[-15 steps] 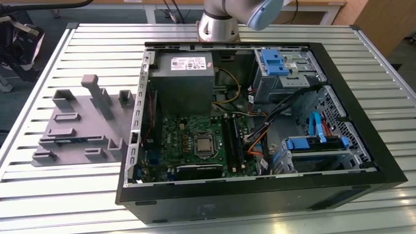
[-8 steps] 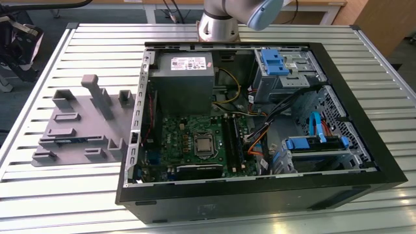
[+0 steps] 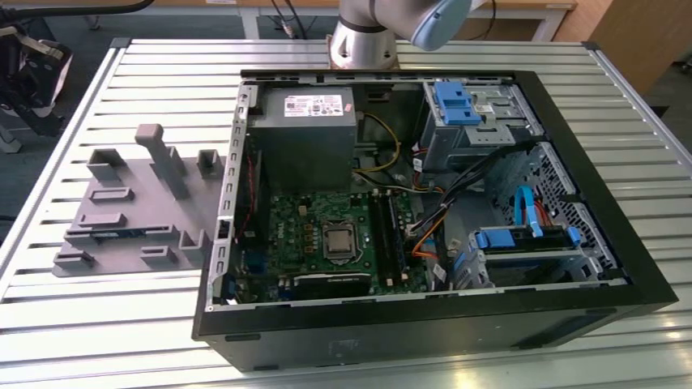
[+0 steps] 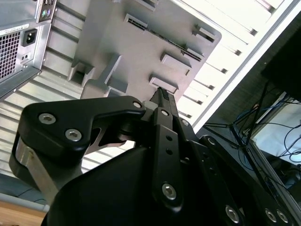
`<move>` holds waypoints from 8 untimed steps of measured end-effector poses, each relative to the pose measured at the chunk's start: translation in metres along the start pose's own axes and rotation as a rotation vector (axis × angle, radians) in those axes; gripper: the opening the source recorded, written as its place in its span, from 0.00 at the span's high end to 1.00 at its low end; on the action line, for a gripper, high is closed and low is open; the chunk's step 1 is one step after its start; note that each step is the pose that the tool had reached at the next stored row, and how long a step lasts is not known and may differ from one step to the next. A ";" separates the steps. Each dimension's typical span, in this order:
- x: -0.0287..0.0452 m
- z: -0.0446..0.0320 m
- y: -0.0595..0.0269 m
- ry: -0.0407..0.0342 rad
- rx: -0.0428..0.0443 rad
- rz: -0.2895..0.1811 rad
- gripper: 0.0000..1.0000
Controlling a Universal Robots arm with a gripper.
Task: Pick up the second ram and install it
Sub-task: 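Pick up the second ram and move it above second insertion slot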
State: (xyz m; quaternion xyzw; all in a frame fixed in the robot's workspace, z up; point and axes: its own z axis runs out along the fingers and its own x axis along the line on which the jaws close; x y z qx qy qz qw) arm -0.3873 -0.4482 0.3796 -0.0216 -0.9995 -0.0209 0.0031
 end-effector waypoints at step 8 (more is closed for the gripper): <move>0.0000 0.0000 0.0000 0.0004 0.0001 -0.010 0.89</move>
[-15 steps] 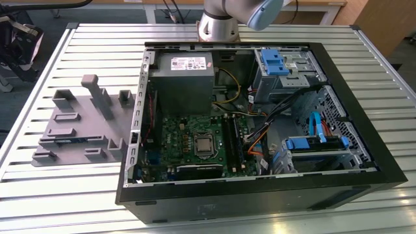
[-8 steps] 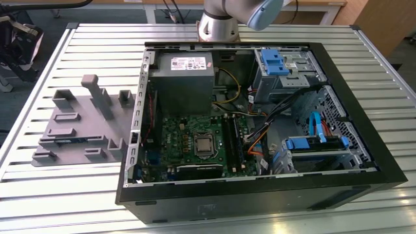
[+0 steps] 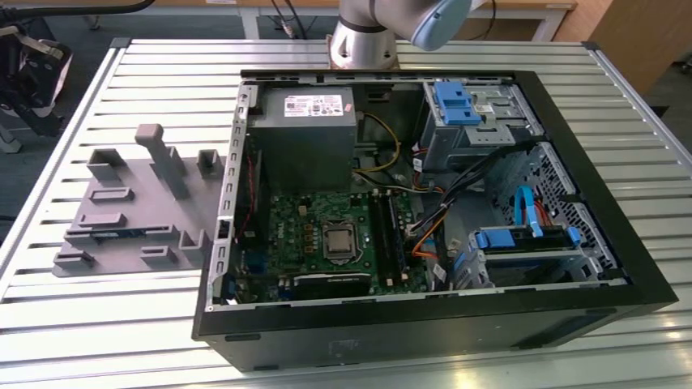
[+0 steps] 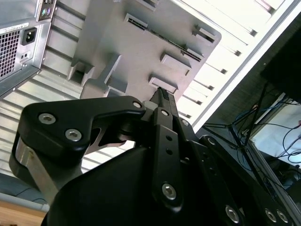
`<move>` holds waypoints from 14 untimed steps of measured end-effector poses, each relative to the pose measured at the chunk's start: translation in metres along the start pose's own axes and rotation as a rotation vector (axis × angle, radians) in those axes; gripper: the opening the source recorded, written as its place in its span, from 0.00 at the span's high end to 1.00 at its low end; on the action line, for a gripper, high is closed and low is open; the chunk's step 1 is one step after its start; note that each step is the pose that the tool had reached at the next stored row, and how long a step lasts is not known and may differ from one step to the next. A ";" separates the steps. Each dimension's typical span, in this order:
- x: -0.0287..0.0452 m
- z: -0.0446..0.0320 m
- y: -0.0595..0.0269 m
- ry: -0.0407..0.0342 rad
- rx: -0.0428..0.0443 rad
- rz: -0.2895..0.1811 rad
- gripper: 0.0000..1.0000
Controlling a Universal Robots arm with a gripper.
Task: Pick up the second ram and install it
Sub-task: 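Pick up the second ram and move it above second insertion slot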
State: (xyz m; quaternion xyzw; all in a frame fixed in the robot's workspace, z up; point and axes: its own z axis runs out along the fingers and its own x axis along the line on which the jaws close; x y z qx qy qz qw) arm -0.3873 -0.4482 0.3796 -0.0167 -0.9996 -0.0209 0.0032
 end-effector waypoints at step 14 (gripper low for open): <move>0.0001 0.0000 0.0000 0.0017 0.0003 -0.040 0.89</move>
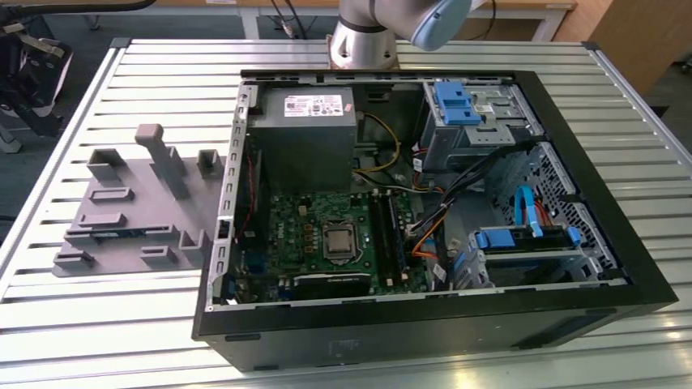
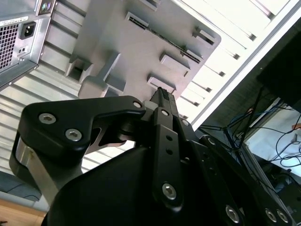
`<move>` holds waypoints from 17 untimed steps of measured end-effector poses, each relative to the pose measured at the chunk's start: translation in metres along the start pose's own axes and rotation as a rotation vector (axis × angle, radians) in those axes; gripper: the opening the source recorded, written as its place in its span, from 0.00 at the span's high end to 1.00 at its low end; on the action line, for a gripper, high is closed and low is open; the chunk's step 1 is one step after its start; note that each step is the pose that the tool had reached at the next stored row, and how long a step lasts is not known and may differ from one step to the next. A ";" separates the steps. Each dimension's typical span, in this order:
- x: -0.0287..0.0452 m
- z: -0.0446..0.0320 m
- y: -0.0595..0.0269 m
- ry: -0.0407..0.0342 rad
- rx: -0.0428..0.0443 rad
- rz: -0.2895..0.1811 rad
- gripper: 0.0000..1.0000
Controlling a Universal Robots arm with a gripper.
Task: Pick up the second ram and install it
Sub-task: 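Pick up the second ram and move it above second insertion slot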
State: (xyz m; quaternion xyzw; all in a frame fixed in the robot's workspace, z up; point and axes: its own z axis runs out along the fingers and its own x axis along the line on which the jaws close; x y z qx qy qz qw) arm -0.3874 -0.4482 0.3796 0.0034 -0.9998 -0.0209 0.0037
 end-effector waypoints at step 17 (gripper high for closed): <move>0.0001 0.0000 0.0000 0.0020 0.0004 -0.048 0.89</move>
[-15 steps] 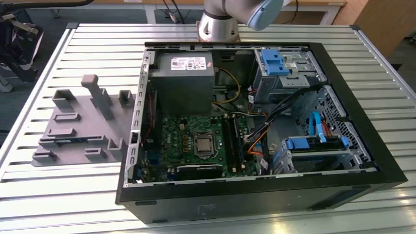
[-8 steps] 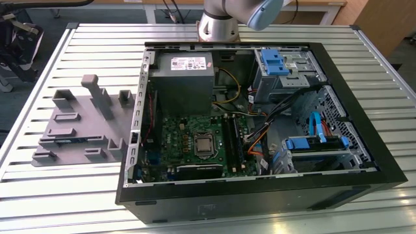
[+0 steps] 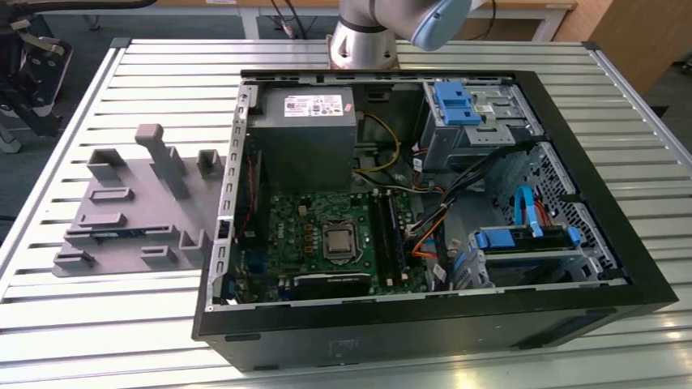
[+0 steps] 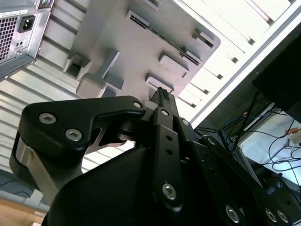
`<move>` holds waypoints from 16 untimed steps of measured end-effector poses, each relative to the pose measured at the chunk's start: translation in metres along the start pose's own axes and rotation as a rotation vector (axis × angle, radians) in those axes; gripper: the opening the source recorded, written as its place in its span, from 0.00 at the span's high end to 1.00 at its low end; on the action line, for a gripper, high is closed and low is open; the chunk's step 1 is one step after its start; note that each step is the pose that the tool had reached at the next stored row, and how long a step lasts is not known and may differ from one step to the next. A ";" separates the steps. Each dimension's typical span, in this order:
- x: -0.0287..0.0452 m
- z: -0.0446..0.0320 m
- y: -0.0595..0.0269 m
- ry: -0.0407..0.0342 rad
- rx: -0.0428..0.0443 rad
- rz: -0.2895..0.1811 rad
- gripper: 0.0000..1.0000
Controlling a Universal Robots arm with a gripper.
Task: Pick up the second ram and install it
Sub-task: 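Pick up the second ram and move it above second insertion slot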
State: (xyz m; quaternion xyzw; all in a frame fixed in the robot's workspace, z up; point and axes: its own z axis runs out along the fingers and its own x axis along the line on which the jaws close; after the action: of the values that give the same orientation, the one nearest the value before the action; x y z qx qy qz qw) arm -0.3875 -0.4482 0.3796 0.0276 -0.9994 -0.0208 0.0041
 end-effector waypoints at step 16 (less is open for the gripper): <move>0.0001 0.0001 0.0000 0.0003 0.0001 -0.010 0.89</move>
State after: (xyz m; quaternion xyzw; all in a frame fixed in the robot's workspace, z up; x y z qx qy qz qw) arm -0.3876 -0.4482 0.3795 0.0324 -0.9993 -0.0207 0.0042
